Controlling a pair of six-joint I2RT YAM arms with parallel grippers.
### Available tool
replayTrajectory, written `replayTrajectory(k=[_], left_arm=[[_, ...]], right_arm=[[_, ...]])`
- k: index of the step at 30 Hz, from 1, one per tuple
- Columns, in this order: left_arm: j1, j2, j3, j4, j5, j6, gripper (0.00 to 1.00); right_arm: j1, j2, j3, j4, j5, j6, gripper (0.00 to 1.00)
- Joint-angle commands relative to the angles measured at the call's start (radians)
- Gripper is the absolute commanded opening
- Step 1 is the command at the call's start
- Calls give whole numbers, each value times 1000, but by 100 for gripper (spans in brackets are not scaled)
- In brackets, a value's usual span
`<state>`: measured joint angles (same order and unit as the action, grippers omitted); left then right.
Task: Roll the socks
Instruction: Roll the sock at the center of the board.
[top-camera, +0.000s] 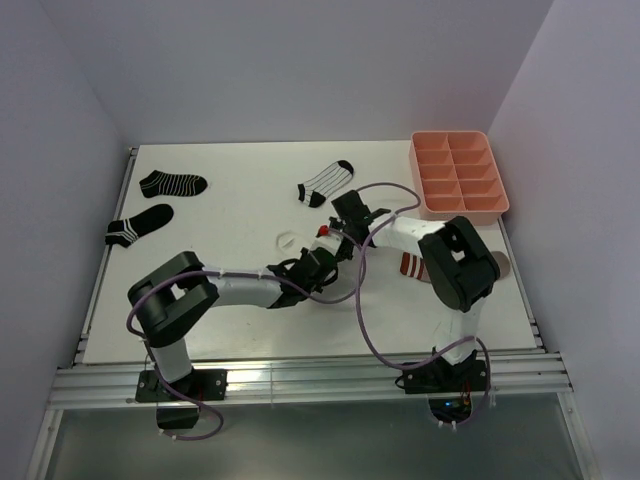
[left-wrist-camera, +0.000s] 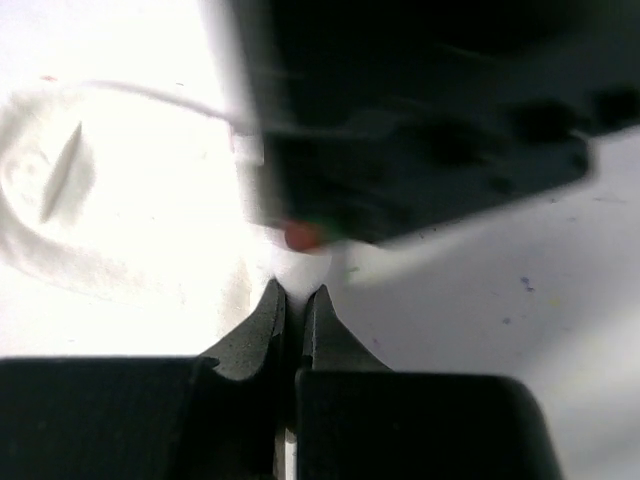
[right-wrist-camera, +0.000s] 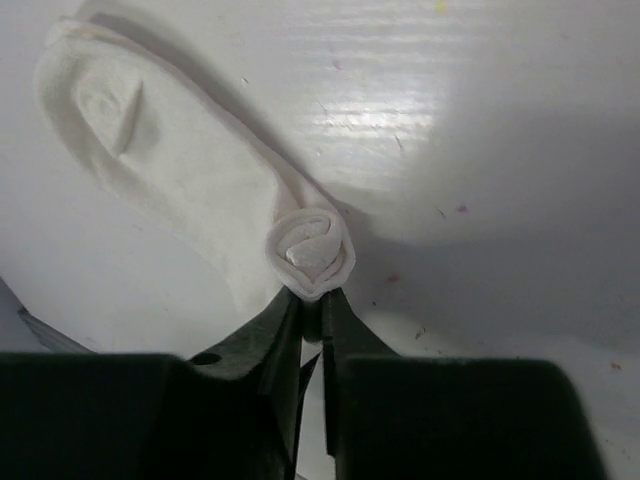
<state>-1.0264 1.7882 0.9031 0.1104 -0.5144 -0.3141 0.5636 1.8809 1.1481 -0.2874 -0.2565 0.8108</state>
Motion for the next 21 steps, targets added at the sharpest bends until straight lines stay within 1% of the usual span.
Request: replayTrajectory(k=[1, 3, 4, 6, 7, 10, 11, 13, 14, 17, 21], left_arm=[[77, -49, -21, -83, 310, -140, 1], [127, -72, -36, -89, 396, -175, 1], [146, -76, -38, -95, 463, -190, 1], [193, -82, -41, -107, 534, -223, 1], [210, -78, -33, -107, 601, -242, 1], [270, -66, -18, -140, 694, -272, 1], [297, -59, -13, -140, 758, -279, 1], [327, -43, 0, -155, 812, -295, 1], [356, -24, 13, -158, 862, -310, 1], [397, 3, 37, -182, 907, -321, 1], [425, 46, 79, -228, 959, -313, 1]], right_arm=[[-33, -122, -88, 129, -15, 53, 21], [-56, -166, -142, 207, -15, 68, 29], [-74, -208, -157, 229, -4, 70, 36], [-85, -247, -204, 284, 3, 70, 40], [-91, -281, -221, 325, 14, 70, 43], [-102, -334, -290, 390, 32, 79, 48], [-103, -344, -332, 410, 33, 83, 49], [-106, -358, -366, 438, 33, 96, 52], [-105, -358, -390, 461, 31, 102, 52], [-99, -358, -450, 523, 33, 132, 54], [-70, -326, -498, 599, 46, 180, 56]])
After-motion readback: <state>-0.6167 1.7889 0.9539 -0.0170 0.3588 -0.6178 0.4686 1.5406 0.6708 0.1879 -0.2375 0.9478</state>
